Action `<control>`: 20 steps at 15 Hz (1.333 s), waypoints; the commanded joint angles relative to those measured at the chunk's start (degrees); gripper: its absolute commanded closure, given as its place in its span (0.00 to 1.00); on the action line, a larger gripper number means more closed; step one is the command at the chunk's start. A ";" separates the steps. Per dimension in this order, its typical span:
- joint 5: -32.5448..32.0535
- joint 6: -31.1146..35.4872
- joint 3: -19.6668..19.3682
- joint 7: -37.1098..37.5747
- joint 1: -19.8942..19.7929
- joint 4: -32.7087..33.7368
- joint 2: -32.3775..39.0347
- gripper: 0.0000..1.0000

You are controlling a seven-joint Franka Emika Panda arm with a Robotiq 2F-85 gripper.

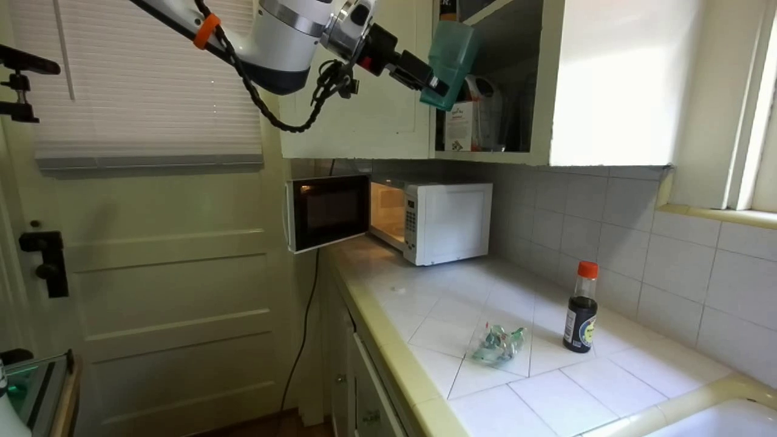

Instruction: Move the blue cup to the bottom shelf

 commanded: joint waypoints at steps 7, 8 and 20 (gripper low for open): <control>-26.80 -9.04 2.66 28.10 -2.25 10.73 8.26 0.47; -31.38 -11.92 2.91 32.00 -1.56 11.54 9.84 0.47; -39.99 -31.37 11.16 42.83 -1.52 13.32 19.87 0.22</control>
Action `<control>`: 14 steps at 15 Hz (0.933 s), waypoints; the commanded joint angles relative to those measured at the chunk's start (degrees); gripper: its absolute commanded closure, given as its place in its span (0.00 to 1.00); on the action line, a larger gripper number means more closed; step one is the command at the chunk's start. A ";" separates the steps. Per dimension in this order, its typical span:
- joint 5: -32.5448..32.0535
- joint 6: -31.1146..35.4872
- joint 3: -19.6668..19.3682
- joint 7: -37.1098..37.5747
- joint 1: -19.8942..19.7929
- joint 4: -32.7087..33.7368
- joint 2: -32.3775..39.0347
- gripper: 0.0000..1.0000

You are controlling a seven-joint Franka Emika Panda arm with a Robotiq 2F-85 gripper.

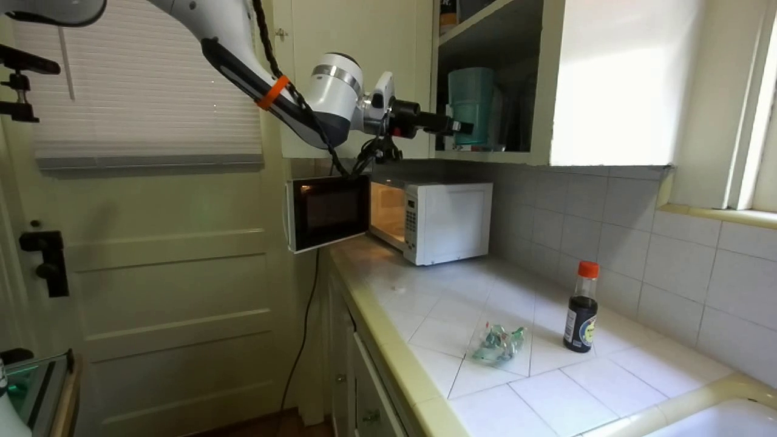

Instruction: Move the blue cup to the bottom shelf

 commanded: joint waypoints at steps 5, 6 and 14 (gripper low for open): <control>0.88 4.40 1.96 -2.96 -2.86 3.15 1.32 0.47; 1.24 5.12 2.07 -4.45 -3.20 4.24 1.99 0.47; 6.13 11.84 1.88 -13.01 -5.95 10.66 5.83 0.47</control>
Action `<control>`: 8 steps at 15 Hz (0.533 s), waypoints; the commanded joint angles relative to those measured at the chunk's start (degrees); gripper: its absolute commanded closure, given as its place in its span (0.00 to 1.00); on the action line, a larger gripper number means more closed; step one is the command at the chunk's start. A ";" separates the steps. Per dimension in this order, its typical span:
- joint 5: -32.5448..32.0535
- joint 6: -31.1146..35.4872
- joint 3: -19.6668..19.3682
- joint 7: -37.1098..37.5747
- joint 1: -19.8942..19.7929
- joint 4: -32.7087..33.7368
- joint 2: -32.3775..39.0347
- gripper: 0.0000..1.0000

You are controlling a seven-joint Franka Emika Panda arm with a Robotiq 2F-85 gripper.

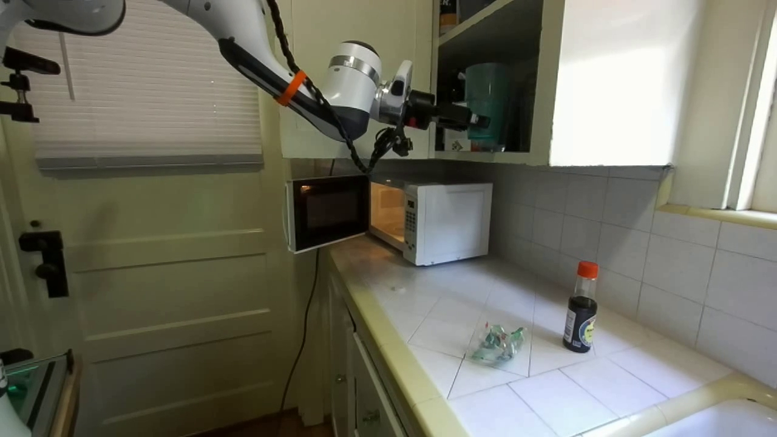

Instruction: Move the blue cup to the bottom shelf

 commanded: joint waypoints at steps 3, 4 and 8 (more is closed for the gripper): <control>2.39 0.86 0.10 -3.18 -0.54 1.73 1.36 0.47; 2.56 0.92 0.10 -3.46 -0.54 1.92 1.59 0.22; 2.56 0.92 0.10 -3.46 -0.53 1.92 1.63 0.22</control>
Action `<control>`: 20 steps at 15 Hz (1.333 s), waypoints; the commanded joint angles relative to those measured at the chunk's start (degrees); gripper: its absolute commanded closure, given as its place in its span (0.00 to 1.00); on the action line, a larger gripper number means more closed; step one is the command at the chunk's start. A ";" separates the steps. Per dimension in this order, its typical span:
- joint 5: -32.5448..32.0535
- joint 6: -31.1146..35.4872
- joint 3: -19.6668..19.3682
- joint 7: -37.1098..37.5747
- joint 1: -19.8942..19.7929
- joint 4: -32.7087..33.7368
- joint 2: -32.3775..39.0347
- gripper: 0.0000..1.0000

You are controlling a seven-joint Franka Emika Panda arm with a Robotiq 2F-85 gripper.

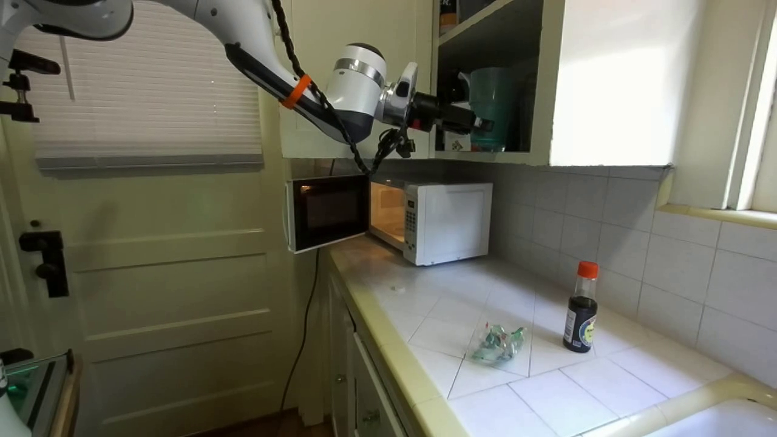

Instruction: Move the blue cup to the bottom shelf

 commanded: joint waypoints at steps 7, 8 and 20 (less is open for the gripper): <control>0.03 -0.14 0.05 -0.02 -0.02 0.49 0.34 0.47; 0.14 -0.29 0.08 -0.23 0.02 0.74 0.57 0.47; -0.05 -0.41 -0.27 -0.36 -0.20 6.46 3.89 0.47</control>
